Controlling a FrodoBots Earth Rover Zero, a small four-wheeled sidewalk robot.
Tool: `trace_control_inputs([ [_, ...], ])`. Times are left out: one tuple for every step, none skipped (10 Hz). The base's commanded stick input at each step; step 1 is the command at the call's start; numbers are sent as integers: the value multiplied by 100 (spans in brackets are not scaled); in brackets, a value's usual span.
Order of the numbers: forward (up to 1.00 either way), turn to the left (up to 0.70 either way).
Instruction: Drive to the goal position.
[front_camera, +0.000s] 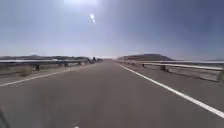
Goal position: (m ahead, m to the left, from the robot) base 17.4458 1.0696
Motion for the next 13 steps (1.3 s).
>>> trace_control_inputs([
  [100, 0],
  [100, 0],
  [100, 0],
  [100, 0],
  [100, 0],
  [100, 0],
  [100, 0],
  [100, 0],
  [100, 0],
  [100, 0],
  [100, 0],
  [100, 0],
  [100, 0],
])
